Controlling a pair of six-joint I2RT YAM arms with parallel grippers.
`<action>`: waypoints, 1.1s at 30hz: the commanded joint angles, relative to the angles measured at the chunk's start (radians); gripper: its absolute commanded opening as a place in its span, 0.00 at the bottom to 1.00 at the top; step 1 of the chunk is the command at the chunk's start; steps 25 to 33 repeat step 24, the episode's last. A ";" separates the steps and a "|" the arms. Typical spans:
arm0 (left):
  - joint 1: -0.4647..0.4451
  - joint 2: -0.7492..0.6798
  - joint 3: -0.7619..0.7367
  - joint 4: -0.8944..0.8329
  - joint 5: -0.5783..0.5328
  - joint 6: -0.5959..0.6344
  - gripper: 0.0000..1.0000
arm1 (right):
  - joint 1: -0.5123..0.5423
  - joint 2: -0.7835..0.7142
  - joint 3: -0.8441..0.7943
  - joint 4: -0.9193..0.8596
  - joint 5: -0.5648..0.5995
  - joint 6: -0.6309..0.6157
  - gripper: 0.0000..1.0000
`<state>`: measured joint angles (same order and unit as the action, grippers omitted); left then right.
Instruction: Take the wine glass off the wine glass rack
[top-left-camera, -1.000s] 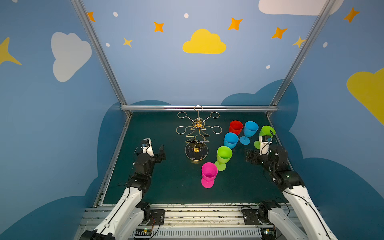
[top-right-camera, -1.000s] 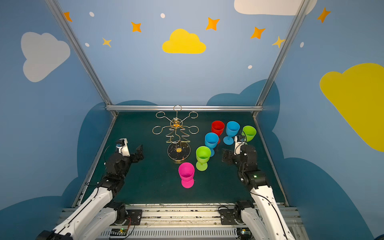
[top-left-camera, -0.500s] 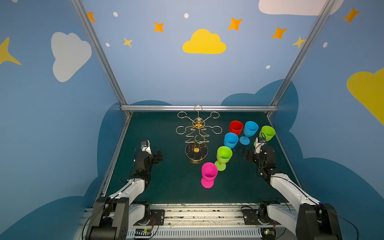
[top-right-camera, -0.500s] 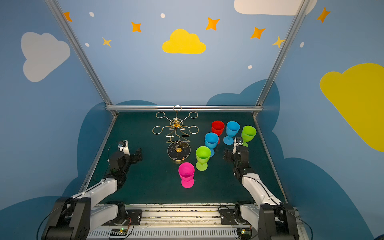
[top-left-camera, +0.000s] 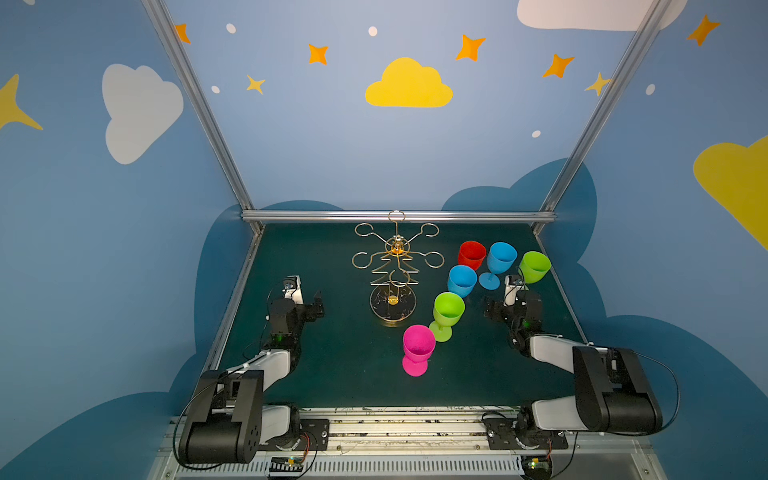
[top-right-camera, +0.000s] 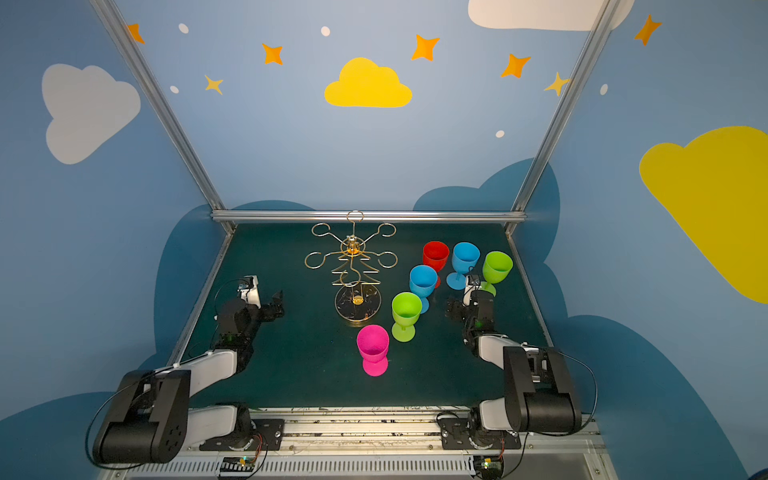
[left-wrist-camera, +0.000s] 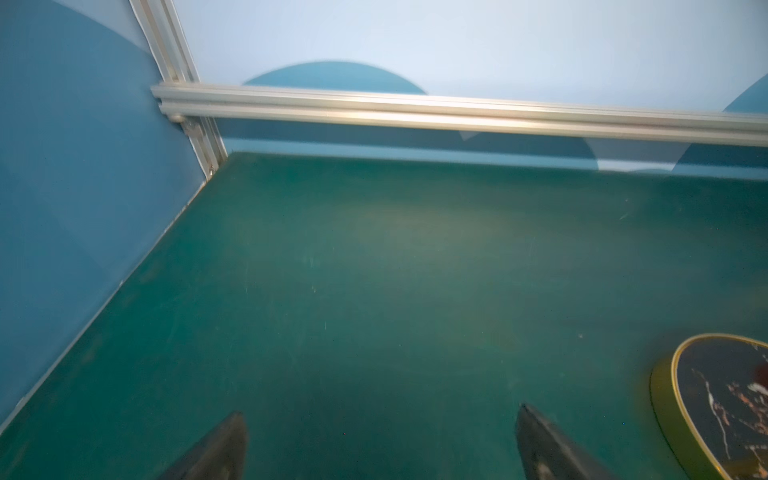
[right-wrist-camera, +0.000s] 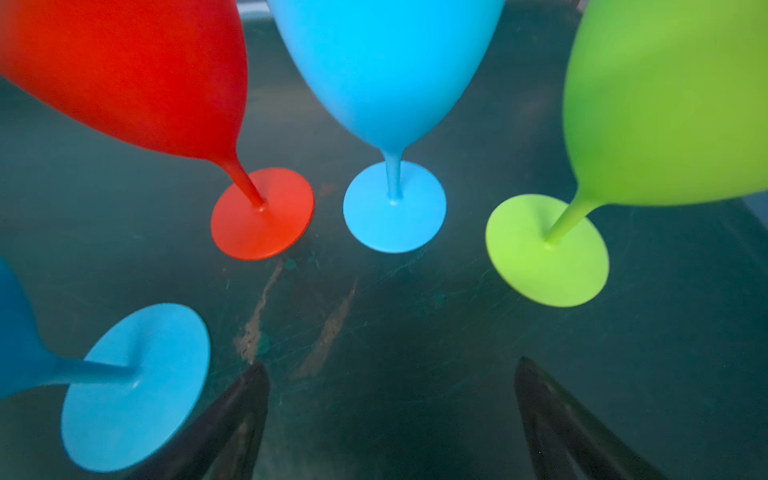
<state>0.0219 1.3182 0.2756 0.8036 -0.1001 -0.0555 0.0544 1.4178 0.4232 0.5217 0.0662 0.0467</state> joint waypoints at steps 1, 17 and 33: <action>0.010 0.088 -0.033 0.169 0.022 0.016 1.00 | 0.005 0.000 0.038 0.006 0.015 0.011 0.91; 0.012 0.192 0.093 0.027 -0.019 -0.005 1.00 | 0.055 0.007 0.059 -0.025 0.229 0.071 0.91; 0.009 0.198 0.108 0.006 -0.029 -0.003 1.00 | 0.047 0.013 0.066 -0.030 0.182 0.055 0.91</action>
